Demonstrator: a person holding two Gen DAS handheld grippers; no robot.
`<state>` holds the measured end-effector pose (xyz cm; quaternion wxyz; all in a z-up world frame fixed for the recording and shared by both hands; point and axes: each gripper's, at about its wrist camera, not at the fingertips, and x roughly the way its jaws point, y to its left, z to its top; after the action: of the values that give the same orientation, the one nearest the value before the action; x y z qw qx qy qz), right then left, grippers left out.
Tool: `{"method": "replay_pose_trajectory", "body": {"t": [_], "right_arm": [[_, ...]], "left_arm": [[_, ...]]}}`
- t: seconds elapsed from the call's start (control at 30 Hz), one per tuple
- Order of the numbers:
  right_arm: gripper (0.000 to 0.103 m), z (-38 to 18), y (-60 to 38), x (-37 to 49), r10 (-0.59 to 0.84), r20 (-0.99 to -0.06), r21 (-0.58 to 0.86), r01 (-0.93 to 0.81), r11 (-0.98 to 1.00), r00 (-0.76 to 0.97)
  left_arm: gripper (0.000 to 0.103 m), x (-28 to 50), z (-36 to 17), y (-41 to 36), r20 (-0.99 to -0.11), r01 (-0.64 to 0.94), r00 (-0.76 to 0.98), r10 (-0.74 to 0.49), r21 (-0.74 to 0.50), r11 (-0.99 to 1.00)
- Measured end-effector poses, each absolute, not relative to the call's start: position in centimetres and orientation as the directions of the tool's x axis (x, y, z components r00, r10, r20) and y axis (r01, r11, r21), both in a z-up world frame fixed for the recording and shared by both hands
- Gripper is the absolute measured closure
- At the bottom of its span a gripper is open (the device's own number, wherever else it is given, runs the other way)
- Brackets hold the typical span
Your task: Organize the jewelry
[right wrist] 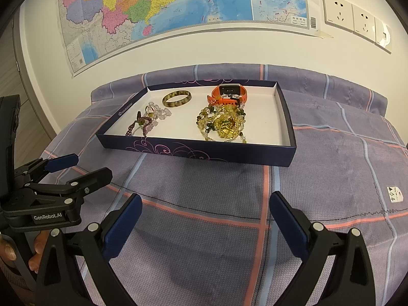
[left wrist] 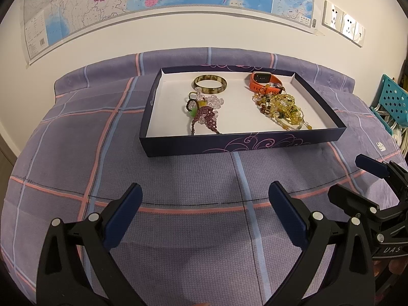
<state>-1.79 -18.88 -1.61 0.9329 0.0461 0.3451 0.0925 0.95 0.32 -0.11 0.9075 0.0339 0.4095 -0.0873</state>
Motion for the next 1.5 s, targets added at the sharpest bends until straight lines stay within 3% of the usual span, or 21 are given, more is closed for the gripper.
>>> {"method": "replay_pose_trajectory", "body": {"t": [1.27, 1.5], "right_arm": [[0.007, -1.6, -19.2, -1.7, 0.215, -0.638, 0.160, -0.145, 0.976, 0.740], [0.007, -1.8, -22.3, -1.2, 0.242, -0.656, 0.196, -0.149, 0.969, 0.715]], "left_arm": [[0.005, 0.8, -0.2, -0.3, -0.740, 0.199, 0.658, -0.141, -0.010, 0.980], [0.005, 1.4, -0.7, -0.3, -0.770, 0.217, 0.618, -0.156, -0.024, 0.976]]}}
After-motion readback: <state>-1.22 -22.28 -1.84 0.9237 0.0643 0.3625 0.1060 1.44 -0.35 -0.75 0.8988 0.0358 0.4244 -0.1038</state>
